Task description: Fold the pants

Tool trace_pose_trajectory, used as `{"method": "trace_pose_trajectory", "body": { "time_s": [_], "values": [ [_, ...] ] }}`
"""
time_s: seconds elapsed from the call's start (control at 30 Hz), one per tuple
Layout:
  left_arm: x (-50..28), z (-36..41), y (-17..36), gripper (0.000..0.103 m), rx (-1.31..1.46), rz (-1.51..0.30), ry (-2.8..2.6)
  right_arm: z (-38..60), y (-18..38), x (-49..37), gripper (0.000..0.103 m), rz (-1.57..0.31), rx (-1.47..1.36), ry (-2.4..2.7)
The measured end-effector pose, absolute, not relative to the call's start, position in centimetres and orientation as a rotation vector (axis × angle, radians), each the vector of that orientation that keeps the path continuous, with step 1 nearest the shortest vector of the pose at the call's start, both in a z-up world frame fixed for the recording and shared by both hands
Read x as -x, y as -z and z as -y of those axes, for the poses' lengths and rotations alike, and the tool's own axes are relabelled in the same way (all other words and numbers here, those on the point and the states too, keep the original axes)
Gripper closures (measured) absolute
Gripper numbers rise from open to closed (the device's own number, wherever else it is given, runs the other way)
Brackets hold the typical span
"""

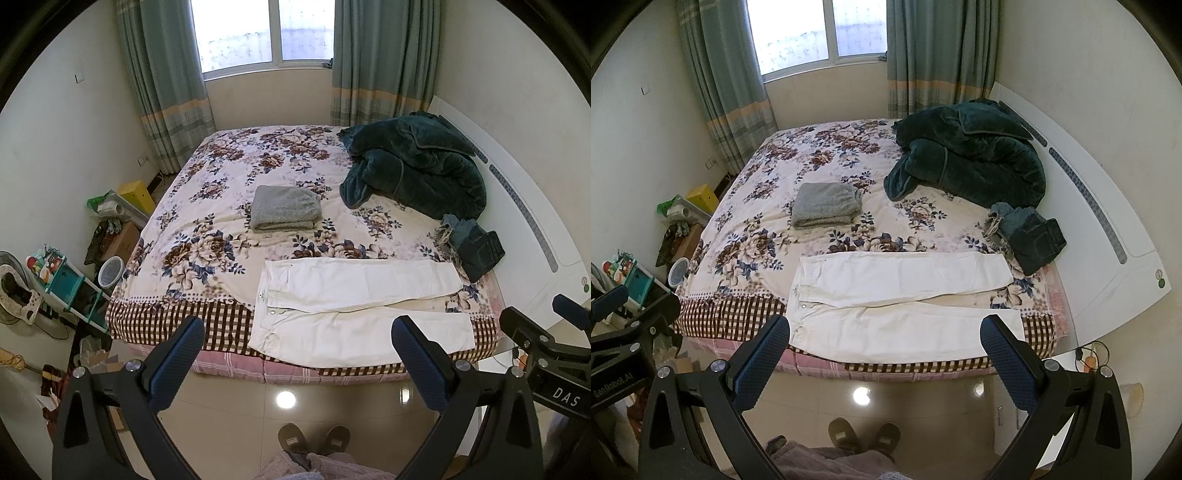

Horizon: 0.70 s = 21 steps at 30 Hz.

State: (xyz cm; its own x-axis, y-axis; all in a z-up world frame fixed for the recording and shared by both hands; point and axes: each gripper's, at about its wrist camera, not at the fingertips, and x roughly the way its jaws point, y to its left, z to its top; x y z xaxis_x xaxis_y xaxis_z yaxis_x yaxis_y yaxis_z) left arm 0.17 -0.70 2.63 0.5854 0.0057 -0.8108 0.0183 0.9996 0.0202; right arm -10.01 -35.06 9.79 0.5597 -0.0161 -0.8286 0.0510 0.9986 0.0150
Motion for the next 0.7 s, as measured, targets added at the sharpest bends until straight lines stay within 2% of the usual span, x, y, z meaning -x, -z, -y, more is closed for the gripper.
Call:
{"method": "trace_pose_trajectory", "body": {
  "time_s": [0.7],
  "values": [
    [-1.3,1.2,-2.7,0.0,-0.03,-0.949,0.034,36.6,-10.0,9.6,0.0,-0.989,-0.04,0.069]
  ]
}}
